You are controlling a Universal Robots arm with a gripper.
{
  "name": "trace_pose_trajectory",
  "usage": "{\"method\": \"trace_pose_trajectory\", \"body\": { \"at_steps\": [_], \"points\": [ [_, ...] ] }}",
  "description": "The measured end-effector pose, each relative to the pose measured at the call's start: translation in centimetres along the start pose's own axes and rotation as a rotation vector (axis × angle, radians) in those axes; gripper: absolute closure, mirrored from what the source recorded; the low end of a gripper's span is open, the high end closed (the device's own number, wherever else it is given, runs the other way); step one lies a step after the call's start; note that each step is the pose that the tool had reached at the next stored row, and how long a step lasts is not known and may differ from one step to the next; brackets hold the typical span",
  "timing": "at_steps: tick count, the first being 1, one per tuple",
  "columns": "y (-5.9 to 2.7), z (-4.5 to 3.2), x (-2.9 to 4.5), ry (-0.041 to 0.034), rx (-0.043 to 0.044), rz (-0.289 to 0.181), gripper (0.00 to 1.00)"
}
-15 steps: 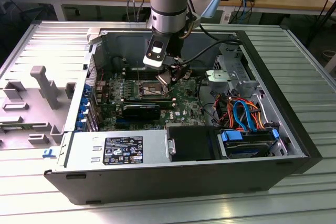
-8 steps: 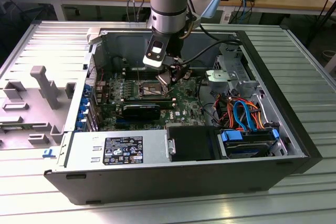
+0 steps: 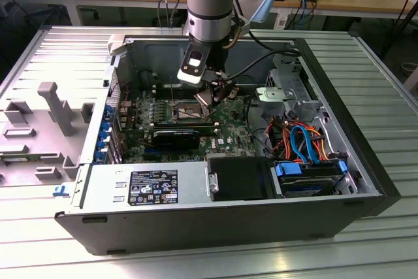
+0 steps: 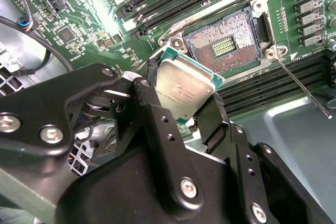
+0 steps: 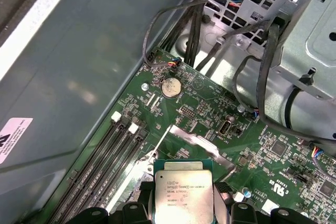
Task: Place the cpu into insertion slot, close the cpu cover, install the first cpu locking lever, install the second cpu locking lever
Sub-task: 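Place the cpu into insertion slot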
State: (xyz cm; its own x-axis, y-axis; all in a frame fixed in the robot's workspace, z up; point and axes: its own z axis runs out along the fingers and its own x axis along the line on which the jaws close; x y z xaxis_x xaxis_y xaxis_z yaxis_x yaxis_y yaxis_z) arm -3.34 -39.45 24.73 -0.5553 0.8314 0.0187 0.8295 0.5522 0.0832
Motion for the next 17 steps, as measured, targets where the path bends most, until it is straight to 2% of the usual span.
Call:
{"method": "trace_pose_trajectory", "body": {
  "at_steps": [17],
  "points": [
    [0.0, 0.05, 0.0, -0.0012, -0.0003, 0.014, 0.46]
  ]
}}
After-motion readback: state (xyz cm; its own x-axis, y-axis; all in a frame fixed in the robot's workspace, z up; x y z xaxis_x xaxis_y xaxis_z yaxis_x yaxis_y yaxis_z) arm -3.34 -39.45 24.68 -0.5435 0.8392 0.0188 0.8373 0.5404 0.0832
